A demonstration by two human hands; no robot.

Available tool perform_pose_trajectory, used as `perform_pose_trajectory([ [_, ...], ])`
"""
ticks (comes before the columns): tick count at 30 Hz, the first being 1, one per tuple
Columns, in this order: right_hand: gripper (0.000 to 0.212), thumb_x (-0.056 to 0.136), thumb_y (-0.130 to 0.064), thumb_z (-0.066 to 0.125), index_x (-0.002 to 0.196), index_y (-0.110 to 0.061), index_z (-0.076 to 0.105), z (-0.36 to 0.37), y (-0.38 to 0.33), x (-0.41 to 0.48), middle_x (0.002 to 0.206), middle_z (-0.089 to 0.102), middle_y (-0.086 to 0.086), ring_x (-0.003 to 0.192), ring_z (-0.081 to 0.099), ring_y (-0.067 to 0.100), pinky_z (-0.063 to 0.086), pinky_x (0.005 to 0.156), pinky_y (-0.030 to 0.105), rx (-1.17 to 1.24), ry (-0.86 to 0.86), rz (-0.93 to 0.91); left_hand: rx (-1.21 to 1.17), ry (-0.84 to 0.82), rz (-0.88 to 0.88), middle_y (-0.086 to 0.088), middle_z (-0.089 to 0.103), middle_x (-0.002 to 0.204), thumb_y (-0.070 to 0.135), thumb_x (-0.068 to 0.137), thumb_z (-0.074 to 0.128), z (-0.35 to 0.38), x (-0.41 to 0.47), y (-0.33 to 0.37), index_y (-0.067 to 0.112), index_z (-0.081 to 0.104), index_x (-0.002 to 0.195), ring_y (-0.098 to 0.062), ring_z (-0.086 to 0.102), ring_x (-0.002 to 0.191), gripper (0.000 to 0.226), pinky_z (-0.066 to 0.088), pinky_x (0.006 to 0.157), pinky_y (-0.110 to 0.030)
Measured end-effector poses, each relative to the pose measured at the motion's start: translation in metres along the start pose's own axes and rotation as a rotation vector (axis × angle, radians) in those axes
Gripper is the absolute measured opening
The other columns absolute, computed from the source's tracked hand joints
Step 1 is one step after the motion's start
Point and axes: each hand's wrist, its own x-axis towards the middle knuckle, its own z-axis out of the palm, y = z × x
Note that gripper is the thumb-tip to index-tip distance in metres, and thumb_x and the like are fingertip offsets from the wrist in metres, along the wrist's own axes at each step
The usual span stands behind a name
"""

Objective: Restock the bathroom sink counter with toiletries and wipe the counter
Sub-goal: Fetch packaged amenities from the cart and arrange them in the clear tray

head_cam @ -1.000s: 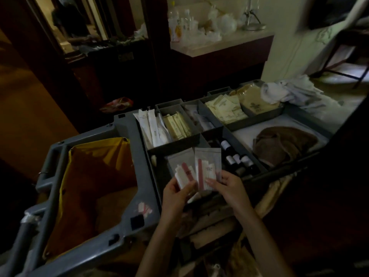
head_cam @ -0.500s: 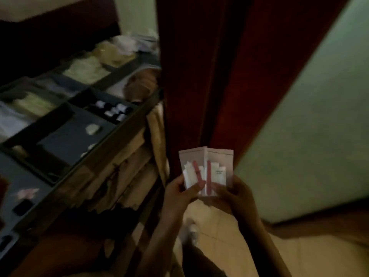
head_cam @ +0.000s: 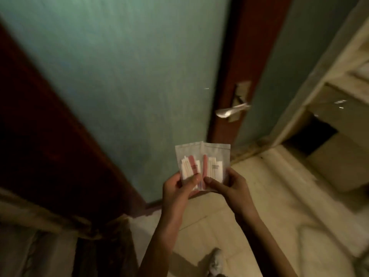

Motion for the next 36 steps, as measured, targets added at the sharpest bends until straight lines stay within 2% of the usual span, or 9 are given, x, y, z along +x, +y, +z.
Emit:
perform_pose_trajectory([
  [3, 0.030, 0.077, -0.010, 0.075, 0.106, -0.012, 0.066, -0.074, -0.007, 0.007, 0.094, 0.074, 0.003, 0.084, 0.072, 0.015, 0.057, 0.071, 0.025, 0.028, 0.104, -0.019, 0.036, -0.135, -0.001, 0.000, 0.076, 0.085, 0.011, 0.083, 0.071, 0.078, 0.001, -0.001, 0.015, 0.071, 0.102, -0.013, 0.072, 0.081, 0.019, 0.056, 0.063, -0.023],
  [7, 0.030, 0.078, -0.012, 0.075, 0.105, -0.017, 0.065, -0.151, -0.009, 0.006, 0.094, 0.074, -0.002, 0.085, 0.071, 0.009, 0.054, 0.068, 0.018, 0.084, 0.255, -0.049, 0.127, -0.318, 0.014, -0.002, 0.076, 0.083, 0.012, 0.083, 0.071, 0.158, -0.003, -0.006, 0.012, 0.070, 0.099, -0.013, 0.072, 0.077, 0.015, 0.058, 0.068, -0.026],
  [12, 0.025, 0.081, -0.012, 0.072, 0.103, -0.020, 0.063, -0.220, -0.005, -0.008, 0.096, 0.072, -0.001, 0.084, 0.070, 0.007, 0.053, 0.066, 0.017, 0.160, 0.442, -0.062, 0.263, -0.546, -0.013, -0.013, 0.073, 0.098, 0.007, 0.081, 0.072, 0.232, -0.007, -0.024, 0.009, 0.068, 0.104, -0.025, 0.071, 0.093, 0.023, 0.057, 0.086, -0.040],
  [15, 0.024, 0.083, -0.013, 0.069, 0.106, -0.017, 0.064, -0.254, -0.001, -0.021, 0.096, 0.073, -0.001, 0.086, 0.070, 0.010, 0.055, 0.069, 0.020, 0.196, 0.544, -0.058, 0.305, -0.641, -0.042, -0.011, 0.074, 0.099, 0.008, 0.079, 0.073, 0.271, -0.006, -0.037, 0.008, 0.067, 0.109, -0.026, 0.071, 0.094, 0.030, 0.057, 0.085, -0.040],
  [18, 0.019, 0.085, -0.016, 0.067, 0.104, -0.018, 0.065, -0.283, 0.004, -0.032, 0.092, 0.074, -0.002, 0.084, 0.071, 0.011, 0.056, 0.070, 0.021, 0.223, 0.657, -0.052, 0.308, -0.741, -0.088, -0.009, 0.074, 0.100, 0.019, 0.079, 0.073, 0.306, -0.009, -0.049, 0.012, 0.068, 0.109, -0.026, 0.070, 0.097, 0.032, 0.055, 0.088, -0.044],
  [22, 0.016, 0.084, -0.016, 0.068, 0.100, -0.012, 0.067, -0.311, 0.010, -0.031, 0.089, 0.075, 0.000, 0.081, 0.071, 0.013, 0.054, 0.067, 0.019, 0.254, 0.754, -0.035, 0.318, -0.802, -0.098, -0.006, 0.075, 0.095, 0.020, 0.080, 0.073, 0.341, -0.012, -0.057, 0.016, 0.070, 0.103, -0.022, 0.071, 0.093, 0.024, 0.056, 0.084, -0.038],
  [26, 0.019, 0.081, -0.019, 0.071, 0.097, -0.008, 0.069, -0.335, 0.013, -0.010, 0.088, 0.075, 0.006, 0.083, 0.072, 0.020, 0.056, 0.073, 0.026, 0.285, 0.812, 0.002, 0.341, -0.817, -0.109, 0.002, 0.076, 0.086, 0.017, 0.080, 0.073, 0.376, 0.003, -0.057, 0.020, 0.069, 0.096, -0.015, 0.072, 0.086, 0.017, 0.057, 0.075, -0.028],
  [32, 0.020, 0.080, -0.020, 0.071, 0.095, -0.007, 0.070, -0.384, 0.004, 0.040, 0.087, 0.075, 0.006, 0.082, 0.072, 0.017, 0.055, 0.067, 0.020, 0.236, 0.821, 0.029, 0.352, -0.864, -0.139, 0.001, 0.076, 0.085, 0.017, 0.079, 0.074, 0.441, 0.044, -0.052, 0.021, 0.068, 0.091, -0.018, 0.072, 0.087, 0.014, 0.058, 0.079, -0.033],
  [36, 0.016, 0.078, -0.022, 0.073, 0.091, -0.013, 0.069, -0.427, -0.010, 0.077, 0.085, 0.075, 0.001, 0.081, 0.071, 0.015, 0.056, 0.069, 0.022, 0.201, 0.870, 0.045, 0.338, -0.927, -0.140, -0.005, 0.075, 0.094, 0.016, 0.081, 0.072, 0.493, 0.071, -0.045, 0.013, 0.070, 0.102, -0.020, 0.072, 0.091, 0.021, 0.058, 0.079, -0.033],
])
